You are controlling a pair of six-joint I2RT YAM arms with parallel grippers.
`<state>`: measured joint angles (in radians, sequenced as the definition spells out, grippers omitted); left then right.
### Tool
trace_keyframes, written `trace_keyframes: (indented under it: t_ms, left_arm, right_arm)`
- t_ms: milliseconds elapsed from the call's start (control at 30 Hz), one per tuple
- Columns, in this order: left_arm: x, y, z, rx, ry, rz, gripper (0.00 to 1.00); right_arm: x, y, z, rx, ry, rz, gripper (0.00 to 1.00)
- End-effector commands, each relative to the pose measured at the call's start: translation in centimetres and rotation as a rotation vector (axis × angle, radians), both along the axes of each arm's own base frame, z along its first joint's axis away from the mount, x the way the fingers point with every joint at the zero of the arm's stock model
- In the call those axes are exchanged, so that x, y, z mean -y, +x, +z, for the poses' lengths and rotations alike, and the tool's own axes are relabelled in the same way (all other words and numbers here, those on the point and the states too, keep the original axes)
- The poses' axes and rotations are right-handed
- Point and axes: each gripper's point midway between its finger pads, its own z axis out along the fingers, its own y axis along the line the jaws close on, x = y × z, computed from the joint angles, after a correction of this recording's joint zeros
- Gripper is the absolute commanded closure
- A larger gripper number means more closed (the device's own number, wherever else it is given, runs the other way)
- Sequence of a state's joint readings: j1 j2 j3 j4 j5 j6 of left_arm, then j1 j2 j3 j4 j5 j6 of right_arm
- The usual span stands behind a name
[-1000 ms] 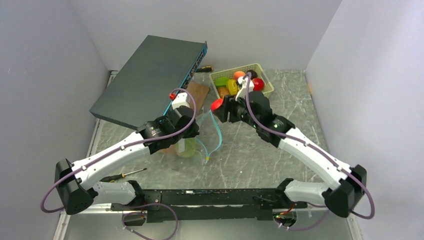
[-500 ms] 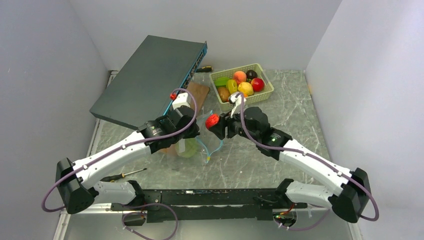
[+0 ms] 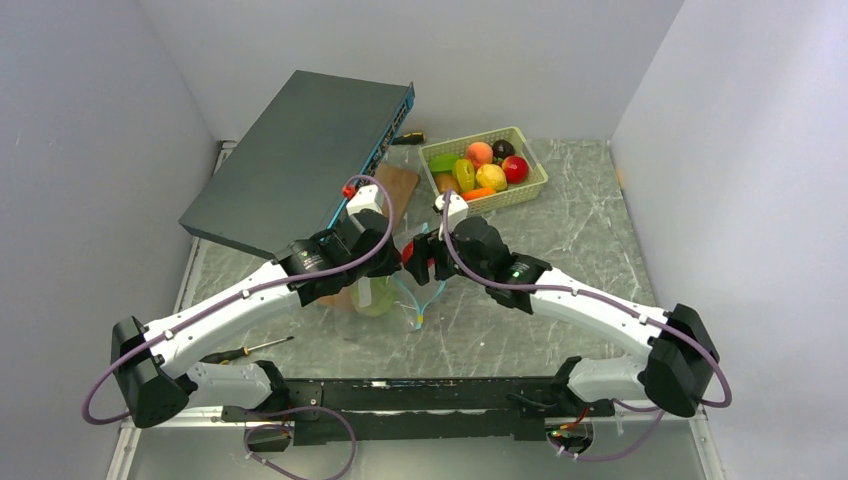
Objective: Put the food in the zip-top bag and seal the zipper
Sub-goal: Place the fake fruit in the zipper food storage bag, then pick up the fake fruit from the bin.
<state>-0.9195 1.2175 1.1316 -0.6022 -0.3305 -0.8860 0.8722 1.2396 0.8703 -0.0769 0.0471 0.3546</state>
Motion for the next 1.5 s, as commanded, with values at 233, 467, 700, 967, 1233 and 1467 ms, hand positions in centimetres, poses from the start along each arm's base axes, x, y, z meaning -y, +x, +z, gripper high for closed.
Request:
trace_keyframes:
  t_ms: [233,467,700,967,1233,1467]
  left_arm:
    - [-0.1,-0.1,1.8,0.033,-0.057,0.019,1.0]
    - [-0.5,-0.1,1.4,0.032,-0.041,0.028,1.0]
    - [-0.9,-0.2,0.9,0.027,-0.013,0.028,1.0]
    - [-1.2,0.1,0.8,0.038,0.013,0.033,1.0]
    - [-1.3,-0.3,0.7,0.023,0.015,0.029,1.0]
    - [-2.2,-0.2,0.4,0.014,0.047,0.06,1.0]
  right_arm:
    - [-1.1,2.4,3.0,0.059,0.058,-0.083,0.11]
    - [-0.3,2.3,5.8,0.103,0.102,-0.103,0.15]
    - [2.7,3.9,9.5,0.182,0.125,-0.266,0.22]
    - [7.5,9.1,12.2,0.207,0.183,-0.489,0.28]
    - [11.1,17.7,10.3,0.196,0.145,-0.659,0.27]
    - [10.9,24.8,7.5,0.185,-0.091,-0.658,0.22]
